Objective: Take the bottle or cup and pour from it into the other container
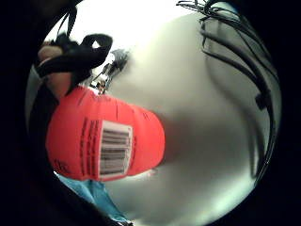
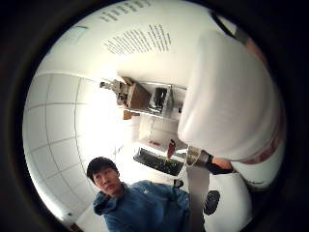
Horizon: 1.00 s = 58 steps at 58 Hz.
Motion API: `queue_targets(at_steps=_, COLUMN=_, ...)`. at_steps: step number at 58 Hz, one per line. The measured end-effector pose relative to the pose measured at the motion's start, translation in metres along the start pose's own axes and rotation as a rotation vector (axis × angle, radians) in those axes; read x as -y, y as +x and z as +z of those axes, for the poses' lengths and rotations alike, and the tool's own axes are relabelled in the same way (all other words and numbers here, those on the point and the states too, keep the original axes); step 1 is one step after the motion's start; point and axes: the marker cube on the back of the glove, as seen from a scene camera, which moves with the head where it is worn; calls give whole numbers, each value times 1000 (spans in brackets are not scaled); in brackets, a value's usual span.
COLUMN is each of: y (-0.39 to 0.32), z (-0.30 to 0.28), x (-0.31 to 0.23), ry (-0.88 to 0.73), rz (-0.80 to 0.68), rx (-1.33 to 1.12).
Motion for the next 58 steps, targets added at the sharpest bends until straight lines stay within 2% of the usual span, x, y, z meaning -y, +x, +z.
queue_targets(at_steps=10, y=-6, z=19, x=4, ry=18, rz=9, rx=-1)
queue_targets(at_steps=18, y=-17, z=36, x=4, ry=-30, rz=3, rx=-31)
queue_targets(at_steps=36, y=-81, z=65, x=8, ry=-127, rz=-103, rx=-176)
queue_targets(at_steps=47, y=-117, z=71, x=15, ry=-184, rz=-152, rx=-326)
queue_targets(at_steps=58, y=-157, z=80, x=27, ry=-279, rz=-173, rx=-584)
